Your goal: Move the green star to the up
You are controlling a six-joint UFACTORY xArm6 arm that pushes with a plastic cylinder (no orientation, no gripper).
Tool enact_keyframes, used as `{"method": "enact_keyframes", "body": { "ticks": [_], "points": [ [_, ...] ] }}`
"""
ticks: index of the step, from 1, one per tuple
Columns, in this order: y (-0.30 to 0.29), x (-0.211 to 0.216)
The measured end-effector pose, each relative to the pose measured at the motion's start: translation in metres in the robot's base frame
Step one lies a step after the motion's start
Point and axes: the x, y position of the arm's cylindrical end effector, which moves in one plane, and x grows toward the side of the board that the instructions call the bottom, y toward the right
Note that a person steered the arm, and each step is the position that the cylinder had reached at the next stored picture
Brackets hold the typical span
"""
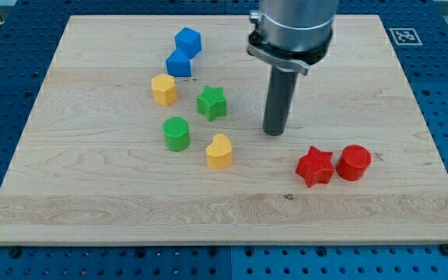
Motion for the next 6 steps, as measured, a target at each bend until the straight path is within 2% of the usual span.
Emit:
{"method": "enact_keyframes", "body": {
  "ticks": [1, 4, 6],
  "points": [
    [-0.012, -0.003],
    [-0.096, -0.017],
    [-0.095, -0.041]
  ]
}}
